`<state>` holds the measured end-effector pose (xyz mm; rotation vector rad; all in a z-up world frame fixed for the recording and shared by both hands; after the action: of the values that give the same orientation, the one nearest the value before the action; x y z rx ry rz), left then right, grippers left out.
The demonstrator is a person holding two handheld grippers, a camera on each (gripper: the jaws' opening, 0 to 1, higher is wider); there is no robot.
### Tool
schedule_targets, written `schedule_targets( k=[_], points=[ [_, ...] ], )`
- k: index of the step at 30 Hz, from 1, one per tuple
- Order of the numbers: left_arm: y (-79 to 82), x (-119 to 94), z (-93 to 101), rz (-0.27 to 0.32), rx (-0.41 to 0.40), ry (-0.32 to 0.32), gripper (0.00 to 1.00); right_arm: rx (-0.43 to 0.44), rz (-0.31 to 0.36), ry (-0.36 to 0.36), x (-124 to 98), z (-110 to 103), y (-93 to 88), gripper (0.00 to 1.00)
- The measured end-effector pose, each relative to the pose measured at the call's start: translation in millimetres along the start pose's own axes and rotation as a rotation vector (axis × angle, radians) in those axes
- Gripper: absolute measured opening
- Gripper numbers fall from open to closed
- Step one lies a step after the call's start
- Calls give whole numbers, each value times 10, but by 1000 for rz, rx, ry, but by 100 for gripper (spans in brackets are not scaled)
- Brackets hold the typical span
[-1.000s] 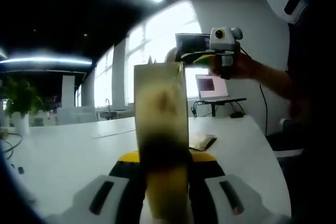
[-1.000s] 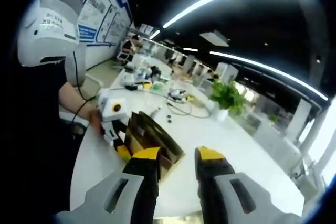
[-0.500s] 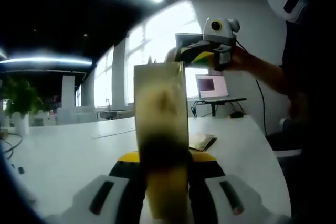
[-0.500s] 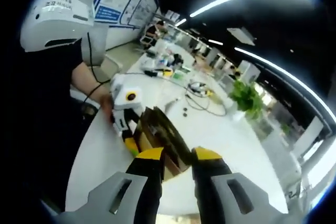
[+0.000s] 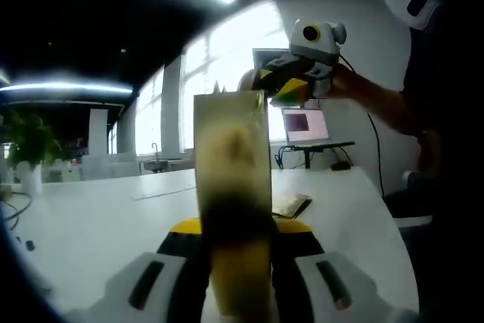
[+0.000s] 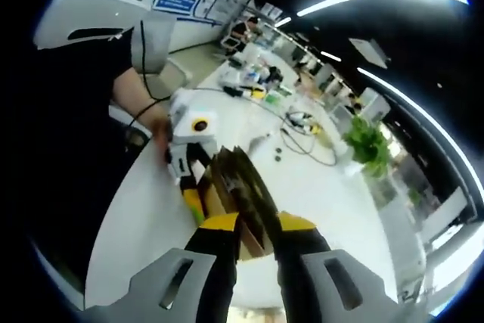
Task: Extract single mask from mask box in order stack masks on table
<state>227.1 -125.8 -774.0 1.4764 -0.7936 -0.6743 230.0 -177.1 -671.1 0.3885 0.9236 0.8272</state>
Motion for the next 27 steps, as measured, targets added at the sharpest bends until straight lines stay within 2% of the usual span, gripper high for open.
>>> schedule_targets(
  k=[8, 18, 27],
  points=[
    [5, -4, -4, 3, -1, 0, 33, -45, -32, 32, 65, -12, -2, 10],
    [17, -5, -6, 9, -3, -1, 33, -78, -64, 32, 82, -24, -63, 8],
    [23, -7, -10, 12, -3, 0, 33, -198, -133, 70, 140, -21, -41, 4]
  ],
)
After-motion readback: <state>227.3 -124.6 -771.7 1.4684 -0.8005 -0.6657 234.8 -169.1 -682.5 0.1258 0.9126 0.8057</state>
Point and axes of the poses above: the point that each gripper's makers call its tool centre point, and the gripper's own axes: x roughly forward along the fingers, z roughly to its right, y roughly out of its top, the point moved 1 cm from there along -x, roughly backward along the fingers, and after that the axes turned 1 degree about -y, right-handed, at the moved point
